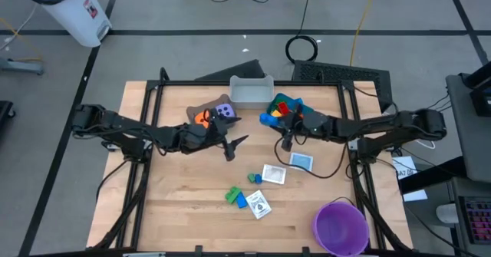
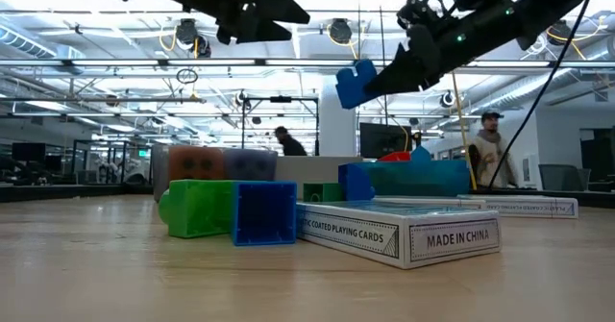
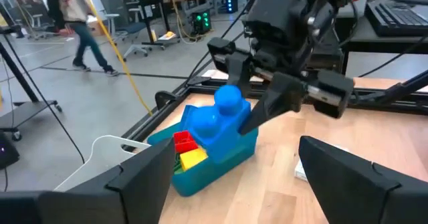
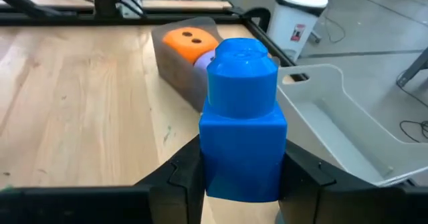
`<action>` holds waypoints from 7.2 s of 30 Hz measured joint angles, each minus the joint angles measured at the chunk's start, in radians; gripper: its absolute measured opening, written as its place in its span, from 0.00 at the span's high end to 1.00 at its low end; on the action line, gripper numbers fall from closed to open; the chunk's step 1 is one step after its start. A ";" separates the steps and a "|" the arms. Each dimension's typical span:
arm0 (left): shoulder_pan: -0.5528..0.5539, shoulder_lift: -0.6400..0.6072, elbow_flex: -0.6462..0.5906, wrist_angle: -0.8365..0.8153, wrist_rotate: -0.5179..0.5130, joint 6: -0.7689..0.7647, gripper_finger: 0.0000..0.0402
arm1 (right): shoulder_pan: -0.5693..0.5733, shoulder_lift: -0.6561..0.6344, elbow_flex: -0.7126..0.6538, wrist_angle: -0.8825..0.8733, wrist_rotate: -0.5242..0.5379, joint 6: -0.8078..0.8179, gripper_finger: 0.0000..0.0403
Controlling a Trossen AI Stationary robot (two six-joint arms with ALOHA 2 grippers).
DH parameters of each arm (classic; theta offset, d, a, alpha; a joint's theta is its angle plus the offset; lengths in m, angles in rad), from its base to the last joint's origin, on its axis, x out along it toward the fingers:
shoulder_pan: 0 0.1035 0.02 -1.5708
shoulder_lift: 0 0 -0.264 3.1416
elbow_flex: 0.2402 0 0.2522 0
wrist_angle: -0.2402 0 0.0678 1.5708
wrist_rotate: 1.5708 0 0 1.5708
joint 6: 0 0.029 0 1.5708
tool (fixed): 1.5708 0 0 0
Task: Pick & Place Toys
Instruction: Put the blue 2 studs game piece into the blue bin, then put the blue 4 studs game piece into the blue bin
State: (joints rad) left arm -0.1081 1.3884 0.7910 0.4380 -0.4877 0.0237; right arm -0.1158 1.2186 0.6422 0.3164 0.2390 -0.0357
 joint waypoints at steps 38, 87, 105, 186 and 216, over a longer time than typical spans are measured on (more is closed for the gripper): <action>0.001 0.000 0.000 -0.052 0.000 -0.065 0.25 | -0.118 -0.046 -0.011 -0.158 0.109 0.028 0.68; 0.010 0.000 0.000 -0.075 -0.002 -0.055 0.23 | -0.184 -0.154 -0.310 0.024 0.228 0.122 0.47; 0.008 0.000 -0.001 0.055 -0.001 -0.063 0.24 | -0.184 -0.154 -0.310 0.024 0.228 0.122 0.46; 0.022 0.000 -0.001 -0.122 0.208 -0.080 0.29 | 0.111 -0.198 -0.174 0.267 -0.098 0.081 0.39; 0.021 0.000 -0.001 -0.120 0.198 -0.114 0.31 | 0.422 0.600 0.084 0.285 -0.063 0.116 0.22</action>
State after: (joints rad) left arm -0.0868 1.3880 0.7902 0.3180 -0.2893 -0.0898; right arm 0.3064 1.8189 0.7265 0.6019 0.1764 0.0805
